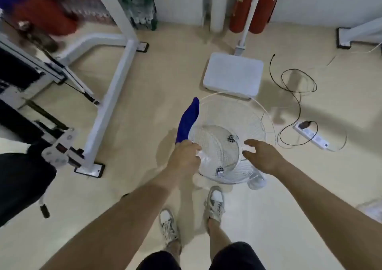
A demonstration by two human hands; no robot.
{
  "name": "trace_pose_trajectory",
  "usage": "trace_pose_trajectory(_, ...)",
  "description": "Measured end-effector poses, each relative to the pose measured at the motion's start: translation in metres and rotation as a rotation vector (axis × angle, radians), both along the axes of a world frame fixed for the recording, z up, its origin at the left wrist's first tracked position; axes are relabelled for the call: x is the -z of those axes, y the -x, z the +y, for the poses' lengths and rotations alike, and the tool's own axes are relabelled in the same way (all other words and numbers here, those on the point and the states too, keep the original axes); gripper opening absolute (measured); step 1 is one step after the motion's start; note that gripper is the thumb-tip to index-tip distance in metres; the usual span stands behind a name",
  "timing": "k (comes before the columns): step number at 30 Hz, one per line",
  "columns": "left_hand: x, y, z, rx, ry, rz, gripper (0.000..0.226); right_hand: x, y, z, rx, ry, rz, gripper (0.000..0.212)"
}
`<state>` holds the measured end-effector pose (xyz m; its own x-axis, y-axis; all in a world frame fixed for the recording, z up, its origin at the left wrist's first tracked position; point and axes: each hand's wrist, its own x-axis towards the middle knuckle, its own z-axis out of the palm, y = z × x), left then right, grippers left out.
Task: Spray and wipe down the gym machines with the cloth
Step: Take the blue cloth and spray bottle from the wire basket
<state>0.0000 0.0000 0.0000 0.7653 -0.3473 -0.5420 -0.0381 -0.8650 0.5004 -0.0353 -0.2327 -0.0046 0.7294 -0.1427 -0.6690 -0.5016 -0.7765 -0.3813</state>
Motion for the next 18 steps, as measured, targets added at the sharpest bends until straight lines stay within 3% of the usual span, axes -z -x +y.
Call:
trace_pose_trajectory(6,0.071,-0.02,-0.003,0.1,-0.32,-0.043,0.052,0.075,0.023,-0.02,-0.034,0.138,0.08,0.064)
trace_pose_trajectory(8,0.094,-0.024,0.0,0.103,-0.394,-0.031,0.057,0.091,0.036,-0.027,-0.004,0.205,0.054,0.058)
trace_pose_trajectory(11,0.115,-0.031,0.002,0.079,-0.431,-0.015,0.053,0.107,0.046,-0.036,0.071,0.277,0.015,0.051)
trace_pose_trajectory(14,0.132,-0.034,0.008,0.279,-0.399,-0.397,0.036,0.118,0.049,-0.037,0.122,0.265,0.024,0.047)
trace_pose_trajectory(16,0.135,-0.039,0.013,0.296,-0.391,-0.494,0.036,0.124,0.049,-0.037,0.144,0.251,0.038,0.043)
trace_pose_trajectory(18,0.137,-0.042,0.016,0.202,-0.381,-0.346,0.026,0.124,0.047,-0.035,0.149,0.257,0.051,0.037)
